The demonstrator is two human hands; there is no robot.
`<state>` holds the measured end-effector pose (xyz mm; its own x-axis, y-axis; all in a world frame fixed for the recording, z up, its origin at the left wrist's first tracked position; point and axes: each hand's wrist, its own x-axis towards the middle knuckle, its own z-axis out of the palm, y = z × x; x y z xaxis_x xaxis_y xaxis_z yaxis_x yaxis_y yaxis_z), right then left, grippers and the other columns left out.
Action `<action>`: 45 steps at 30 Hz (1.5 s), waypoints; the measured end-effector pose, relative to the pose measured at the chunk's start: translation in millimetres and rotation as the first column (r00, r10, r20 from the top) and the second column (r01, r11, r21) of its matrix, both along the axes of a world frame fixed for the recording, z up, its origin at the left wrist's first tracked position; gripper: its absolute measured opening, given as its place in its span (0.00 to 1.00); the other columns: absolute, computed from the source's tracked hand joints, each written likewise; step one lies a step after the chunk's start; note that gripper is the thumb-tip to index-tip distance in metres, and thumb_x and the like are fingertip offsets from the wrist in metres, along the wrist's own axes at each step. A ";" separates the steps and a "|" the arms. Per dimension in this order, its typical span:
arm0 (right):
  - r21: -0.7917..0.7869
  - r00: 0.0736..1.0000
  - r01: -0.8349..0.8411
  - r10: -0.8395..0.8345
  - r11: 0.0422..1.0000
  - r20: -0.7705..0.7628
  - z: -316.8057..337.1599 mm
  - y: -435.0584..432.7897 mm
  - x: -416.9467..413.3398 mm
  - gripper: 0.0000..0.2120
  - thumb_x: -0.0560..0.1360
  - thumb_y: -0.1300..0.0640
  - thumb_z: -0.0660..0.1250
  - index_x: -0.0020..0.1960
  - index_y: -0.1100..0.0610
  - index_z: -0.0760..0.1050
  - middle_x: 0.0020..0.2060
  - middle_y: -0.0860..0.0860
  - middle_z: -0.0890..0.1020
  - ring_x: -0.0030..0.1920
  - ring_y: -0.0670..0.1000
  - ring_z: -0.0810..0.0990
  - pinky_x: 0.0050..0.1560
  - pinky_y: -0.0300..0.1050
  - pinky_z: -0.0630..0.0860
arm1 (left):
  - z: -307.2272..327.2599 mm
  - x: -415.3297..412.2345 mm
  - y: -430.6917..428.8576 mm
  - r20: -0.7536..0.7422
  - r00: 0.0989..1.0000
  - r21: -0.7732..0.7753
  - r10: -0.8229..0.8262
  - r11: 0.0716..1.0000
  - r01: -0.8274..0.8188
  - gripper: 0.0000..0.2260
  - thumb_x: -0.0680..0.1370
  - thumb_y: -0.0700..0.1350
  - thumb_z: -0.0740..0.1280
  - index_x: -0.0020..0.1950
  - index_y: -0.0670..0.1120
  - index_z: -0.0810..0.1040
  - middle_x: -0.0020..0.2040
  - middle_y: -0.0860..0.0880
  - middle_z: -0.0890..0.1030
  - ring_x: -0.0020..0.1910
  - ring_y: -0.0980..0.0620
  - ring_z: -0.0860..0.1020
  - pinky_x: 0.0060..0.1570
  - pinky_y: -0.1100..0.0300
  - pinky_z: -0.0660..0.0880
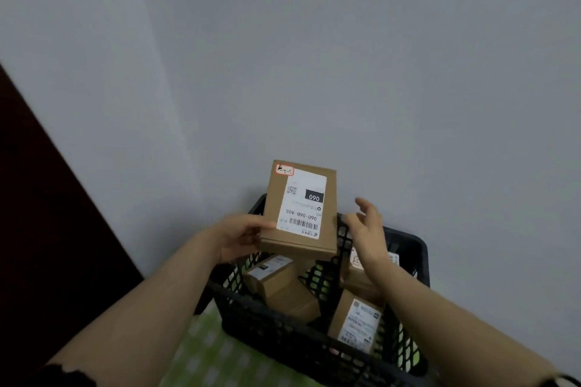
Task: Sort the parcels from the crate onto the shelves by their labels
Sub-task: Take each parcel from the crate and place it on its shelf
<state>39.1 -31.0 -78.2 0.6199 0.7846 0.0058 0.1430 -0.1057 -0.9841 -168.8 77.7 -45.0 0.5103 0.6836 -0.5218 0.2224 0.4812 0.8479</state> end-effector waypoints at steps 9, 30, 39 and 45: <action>-0.199 0.909 -0.409 0.380 0.890 -0.169 58.5 16.9 17.6 0.31 0.69 0.51 0.73 0.70 0.52 0.68 0.61 0.51 0.77 0.56 0.49 0.78 0.55 0.47 0.74 | 36.4 -32.9 9.7 -0.122 0.940 0.202 -0.319 0.919 0.338 0.34 0.54 0.39 0.76 0.61 0.42 0.79 0.56 0.43 0.82 0.56 0.48 0.79 0.56 0.59 0.74; 0.139 0.686 -0.268 0.290 0.953 -0.668 37.1 23.0 -44.4 0.18 0.67 0.60 0.73 0.55 0.60 0.75 0.51 0.55 0.84 0.55 0.53 0.80 0.59 0.48 0.73 | 26.5 3.3 -19.7 0.193 0.946 0.026 0.261 0.962 -0.270 0.15 0.73 0.37 0.71 0.58 0.41 0.75 0.50 0.44 0.82 0.53 0.44 0.79 0.51 0.46 0.77; 0.108 0.752 -0.253 0.266 0.961 -0.603 43.5 31.0 -24.5 0.20 0.74 0.62 0.64 0.66 0.59 0.69 0.55 0.57 0.79 0.58 0.55 0.77 0.64 0.51 0.71 | 26.2 -26.8 0.2 0.131 0.964 0.086 0.233 0.966 -0.245 0.15 0.73 0.36 0.70 0.59 0.39 0.77 0.50 0.44 0.83 0.51 0.45 0.80 0.45 0.50 0.78; 0.088 0.772 -0.241 0.246 0.967 -0.586 39.1 35.0 -30.4 0.22 0.73 0.64 0.67 0.67 0.59 0.70 0.54 0.59 0.81 0.56 0.55 0.79 0.60 0.51 0.74 | 29.7 -35.5 2.6 0.104 0.972 0.126 0.211 0.967 -0.223 0.13 0.74 0.36 0.70 0.58 0.41 0.76 0.50 0.45 0.83 0.52 0.47 0.80 0.44 0.51 0.78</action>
<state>8.7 4.0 -39.1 0.2927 0.9111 -0.2902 -0.4431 -0.1397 -0.8855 -204.3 80.2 -15.4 0.3819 0.8444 -0.3757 0.0462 0.3885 0.9203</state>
